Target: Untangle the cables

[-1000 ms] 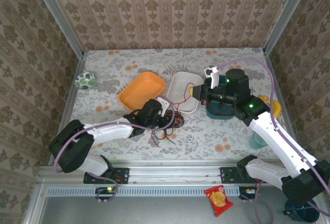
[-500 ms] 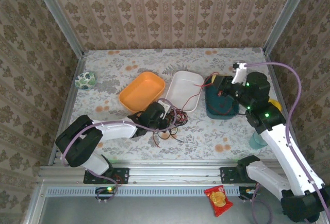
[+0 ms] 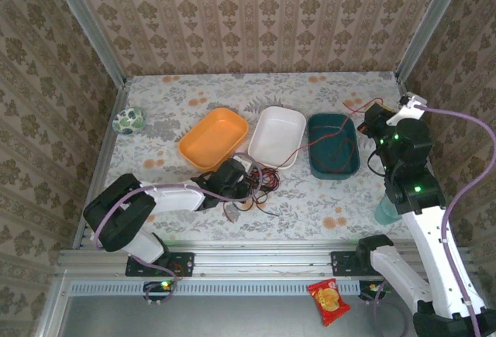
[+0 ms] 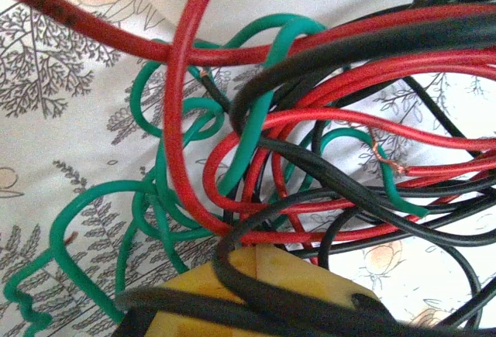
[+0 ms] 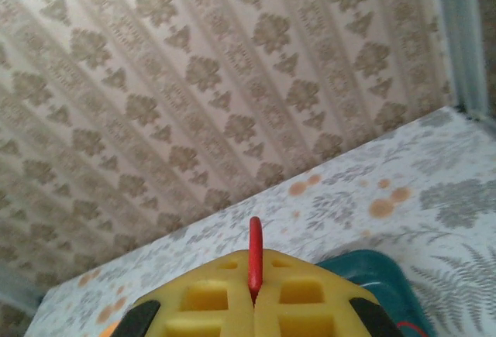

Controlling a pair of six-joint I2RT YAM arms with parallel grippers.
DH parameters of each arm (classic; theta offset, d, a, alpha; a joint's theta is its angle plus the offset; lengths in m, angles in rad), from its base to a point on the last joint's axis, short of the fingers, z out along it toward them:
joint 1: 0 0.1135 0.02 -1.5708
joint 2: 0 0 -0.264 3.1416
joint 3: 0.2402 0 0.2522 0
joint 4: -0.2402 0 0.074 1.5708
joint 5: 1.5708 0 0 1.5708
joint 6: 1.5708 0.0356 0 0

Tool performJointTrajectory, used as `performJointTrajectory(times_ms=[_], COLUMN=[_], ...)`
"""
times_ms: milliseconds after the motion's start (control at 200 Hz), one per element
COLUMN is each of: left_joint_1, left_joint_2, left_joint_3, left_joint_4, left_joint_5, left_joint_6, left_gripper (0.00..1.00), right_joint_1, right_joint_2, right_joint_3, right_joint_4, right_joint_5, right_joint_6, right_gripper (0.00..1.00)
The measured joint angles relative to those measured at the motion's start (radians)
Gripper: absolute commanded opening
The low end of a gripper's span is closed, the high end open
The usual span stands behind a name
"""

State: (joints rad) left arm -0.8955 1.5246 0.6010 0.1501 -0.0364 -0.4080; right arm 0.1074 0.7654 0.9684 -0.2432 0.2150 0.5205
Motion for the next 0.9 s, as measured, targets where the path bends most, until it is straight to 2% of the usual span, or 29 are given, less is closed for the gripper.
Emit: performJointTrajectory(times_ms=[125,300,485,670,795,900], left_joint_1=[0.0,-0.001,-0.013,-0.016,-0.02,-0.02], left_joint_2=[-0.001,-0.002,-0.001,-0.002,-0.002,-0.001], left_joint_3=[-0.007,-0.01,-0.011,-0.004,0.004,0.011], left_joint_4=[-0.001,-0.015,-0.026,-0.046,-0.062,-0.076], left_joint_5=[-0.029,-0.094,-0.135,-0.154,-0.163,-0.163], left_joint_6=[-0.012,-0.045,-0.063,-0.063,-0.063,-0.063], left_gripper=[0.0,0.0,0.0,0.0,0.0,0.0], right_joint_1=[-0.082,-0.171,-0.181,-0.182,-0.181,-0.179], right_joint_2=[0.006,0.029,0.106,0.168,0.224,0.243], right_joint_3=[0.0,0.006,0.104,0.169,0.165,0.08], right_joint_4=[0.016,0.106,0.122,0.074,0.047,0.053], right_joint_5=[-0.045,-0.219,-0.353,-0.377,-0.405,-0.41], right_joint_6=[0.001,0.012,0.003,-0.034,-0.046,-0.042], right_gripper=[0.0,0.0,0.0,0.0,0.0,0.0])
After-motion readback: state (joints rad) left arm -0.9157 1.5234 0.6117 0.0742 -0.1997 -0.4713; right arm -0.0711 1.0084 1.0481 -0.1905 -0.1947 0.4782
